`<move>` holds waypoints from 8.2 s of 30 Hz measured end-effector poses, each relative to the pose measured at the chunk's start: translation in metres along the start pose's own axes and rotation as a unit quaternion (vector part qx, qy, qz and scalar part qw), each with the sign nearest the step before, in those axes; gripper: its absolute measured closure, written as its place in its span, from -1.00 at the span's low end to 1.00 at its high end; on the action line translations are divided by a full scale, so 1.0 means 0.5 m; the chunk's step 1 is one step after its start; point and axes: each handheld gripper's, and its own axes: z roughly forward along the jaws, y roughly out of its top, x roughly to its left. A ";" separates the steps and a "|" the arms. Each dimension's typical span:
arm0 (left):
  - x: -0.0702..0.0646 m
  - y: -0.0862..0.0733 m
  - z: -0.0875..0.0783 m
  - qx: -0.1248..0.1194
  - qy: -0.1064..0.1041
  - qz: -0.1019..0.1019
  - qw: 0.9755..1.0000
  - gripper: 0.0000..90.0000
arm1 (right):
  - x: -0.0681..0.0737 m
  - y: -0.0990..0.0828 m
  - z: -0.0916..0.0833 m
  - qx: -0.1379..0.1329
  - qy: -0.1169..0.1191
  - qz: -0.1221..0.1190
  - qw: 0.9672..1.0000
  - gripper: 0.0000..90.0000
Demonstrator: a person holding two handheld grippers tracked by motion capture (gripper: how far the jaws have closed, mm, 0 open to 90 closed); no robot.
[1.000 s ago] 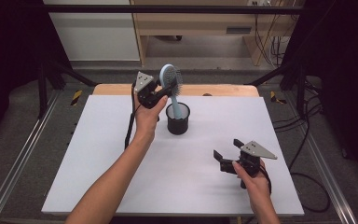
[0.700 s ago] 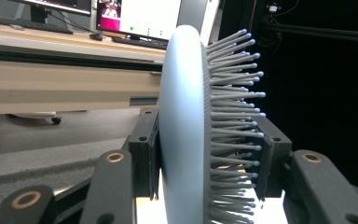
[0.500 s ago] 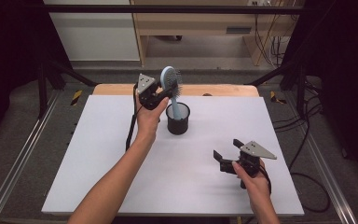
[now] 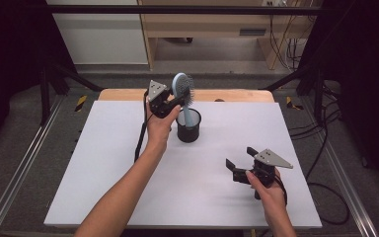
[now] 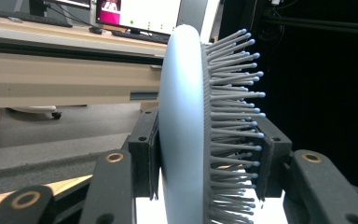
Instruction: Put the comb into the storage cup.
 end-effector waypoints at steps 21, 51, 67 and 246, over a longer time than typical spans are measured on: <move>0.007 -0.016 0.000 0.002 0.005 -0.004 1.000 0.16 | 0.002 0.000 0.000 0.001 0.001 -0.002 1.000 -0.84; 0.000 -0.044 0.003 0.012 0.004 -0.011 1.000 0.16 | 0.009 -0.001 0.004 0.004 0.004 -0.006 1.000 -0.84; 0.005 -0.047 -0.002 0.015 0.004 -0.006 1.000 0.14 | 0.018 -0.002 0.007 0.007 0.007 -0.011 1.000 -0.84; 0.045 -0.055 -0.157 0.041 0.025 0.017 0.999 -0.96 | 0.032 -0.003 0.015 0.015 0.012 -0.029 0.999 -0.90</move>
